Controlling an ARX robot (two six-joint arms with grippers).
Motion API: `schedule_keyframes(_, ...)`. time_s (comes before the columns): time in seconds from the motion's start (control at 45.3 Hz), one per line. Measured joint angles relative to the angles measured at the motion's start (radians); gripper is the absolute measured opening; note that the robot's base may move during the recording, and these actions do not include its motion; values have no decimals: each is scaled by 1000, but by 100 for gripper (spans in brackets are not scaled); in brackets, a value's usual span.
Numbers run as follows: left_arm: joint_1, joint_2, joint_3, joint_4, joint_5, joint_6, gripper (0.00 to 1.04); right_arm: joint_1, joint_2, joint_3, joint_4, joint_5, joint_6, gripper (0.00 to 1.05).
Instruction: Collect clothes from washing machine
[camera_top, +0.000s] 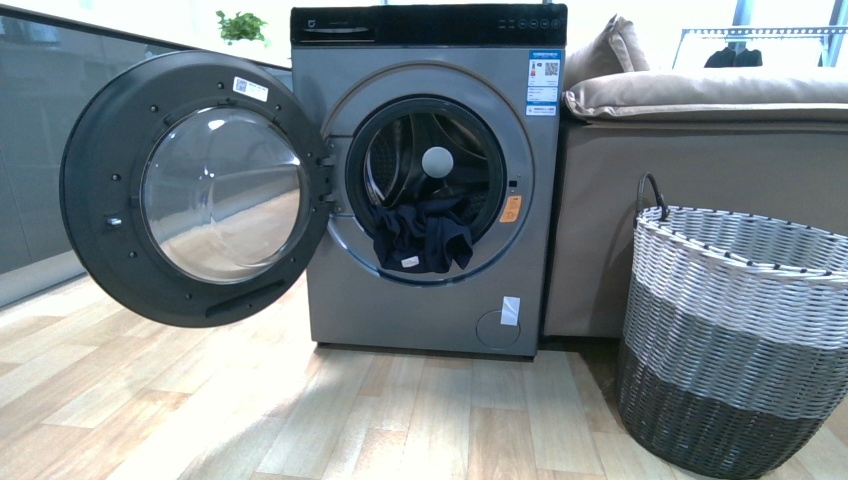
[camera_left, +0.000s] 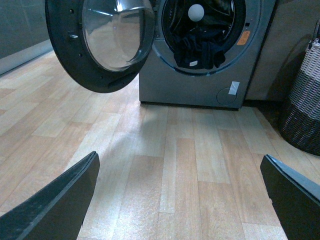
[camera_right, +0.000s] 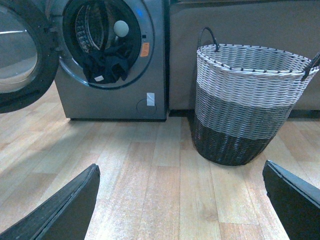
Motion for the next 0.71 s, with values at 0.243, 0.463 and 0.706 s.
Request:
schedule_keyframes(0.243,0,0,0,0,0,0,98,0,0,0,0,0,0,97)
schedule_keyframes(0.463,0,0,0,0,0,0,98,0,0,0,0,0,0,97)
schedule_keyframes(0.706,0,0,0,0,0,0,98,0,0,0,0,0,0,97)
